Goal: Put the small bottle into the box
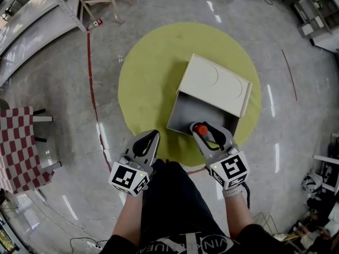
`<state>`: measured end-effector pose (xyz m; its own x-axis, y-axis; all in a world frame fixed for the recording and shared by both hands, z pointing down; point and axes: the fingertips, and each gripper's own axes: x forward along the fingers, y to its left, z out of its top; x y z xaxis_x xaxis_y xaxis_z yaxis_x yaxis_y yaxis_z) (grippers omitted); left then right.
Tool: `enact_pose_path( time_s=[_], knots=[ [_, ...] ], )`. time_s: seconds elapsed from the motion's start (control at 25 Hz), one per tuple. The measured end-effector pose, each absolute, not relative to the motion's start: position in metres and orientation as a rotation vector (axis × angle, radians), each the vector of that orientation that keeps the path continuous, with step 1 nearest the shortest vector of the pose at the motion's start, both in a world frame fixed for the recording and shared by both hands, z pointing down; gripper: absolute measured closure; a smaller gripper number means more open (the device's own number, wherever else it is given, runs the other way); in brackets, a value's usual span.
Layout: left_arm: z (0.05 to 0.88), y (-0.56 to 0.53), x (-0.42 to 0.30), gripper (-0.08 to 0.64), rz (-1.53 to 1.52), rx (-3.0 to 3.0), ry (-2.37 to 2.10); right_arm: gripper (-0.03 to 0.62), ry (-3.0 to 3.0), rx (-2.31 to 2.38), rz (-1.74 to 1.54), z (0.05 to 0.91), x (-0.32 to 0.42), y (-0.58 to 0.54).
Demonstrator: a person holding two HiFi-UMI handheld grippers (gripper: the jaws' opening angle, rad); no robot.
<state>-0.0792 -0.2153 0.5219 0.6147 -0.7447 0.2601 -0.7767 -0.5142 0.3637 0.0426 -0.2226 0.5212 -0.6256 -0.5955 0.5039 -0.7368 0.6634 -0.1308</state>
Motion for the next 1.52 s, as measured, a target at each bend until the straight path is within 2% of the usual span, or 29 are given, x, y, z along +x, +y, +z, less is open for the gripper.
enact_pose_path(
  time_s=[1.04,1.52],
  knots=[
    [0.504,-0.219,-0.071,0.546,0.103,2.456,-1.156,0.453,-2.551,1.168,0.457,0.483,0.057,-0.224],
    [0.488,-0.218,-0.057,0.546,0.105,2.506,-1.117,0.482,-2.547,1.236,0.461,0.468,0.069,-0.215]
  ],
)
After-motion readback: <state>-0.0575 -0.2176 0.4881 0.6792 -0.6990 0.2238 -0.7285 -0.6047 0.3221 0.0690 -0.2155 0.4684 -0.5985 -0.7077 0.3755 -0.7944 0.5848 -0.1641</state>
